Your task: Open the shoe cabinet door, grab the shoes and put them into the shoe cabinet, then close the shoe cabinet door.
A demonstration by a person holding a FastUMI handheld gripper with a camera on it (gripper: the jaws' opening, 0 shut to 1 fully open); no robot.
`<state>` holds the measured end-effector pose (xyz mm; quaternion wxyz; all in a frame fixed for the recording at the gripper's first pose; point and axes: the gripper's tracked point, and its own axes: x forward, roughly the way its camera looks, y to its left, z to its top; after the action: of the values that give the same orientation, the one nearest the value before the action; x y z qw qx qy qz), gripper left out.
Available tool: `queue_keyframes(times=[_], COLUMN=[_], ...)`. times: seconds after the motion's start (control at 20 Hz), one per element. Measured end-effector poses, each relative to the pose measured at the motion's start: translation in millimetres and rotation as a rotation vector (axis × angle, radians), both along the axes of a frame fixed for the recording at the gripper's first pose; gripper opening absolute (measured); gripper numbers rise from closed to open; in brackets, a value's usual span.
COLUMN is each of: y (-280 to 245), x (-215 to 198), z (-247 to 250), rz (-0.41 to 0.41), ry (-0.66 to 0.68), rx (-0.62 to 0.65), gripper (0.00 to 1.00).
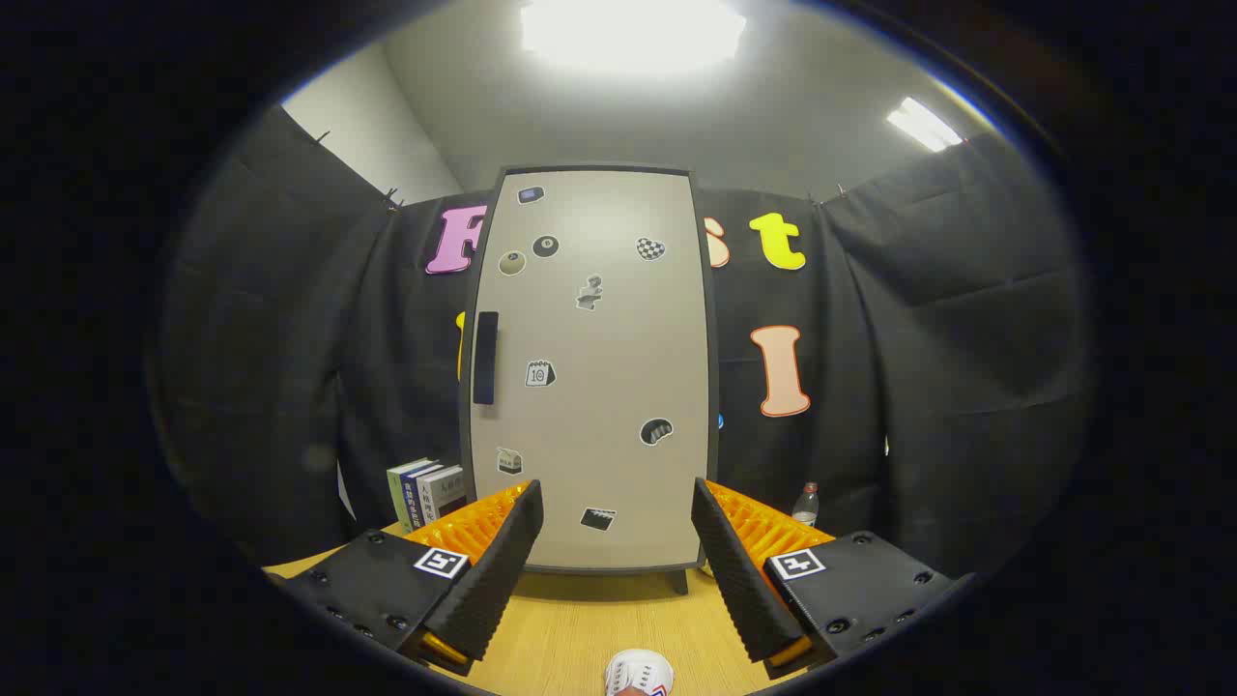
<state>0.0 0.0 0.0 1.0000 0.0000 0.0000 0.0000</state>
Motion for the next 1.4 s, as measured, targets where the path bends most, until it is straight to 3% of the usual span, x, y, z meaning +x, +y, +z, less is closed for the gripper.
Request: queue_keyframes(times=[0.8,1.05,1.4], y=[23,49,104], x=[8,41,127], z=[17,34,73], rz=[0.036,0.057,0.091], ry=[-0.022,-0.035,-0.061], rx=[-0.028,-0.056,-0.007], gripper=[0.97,0.97,0.97])
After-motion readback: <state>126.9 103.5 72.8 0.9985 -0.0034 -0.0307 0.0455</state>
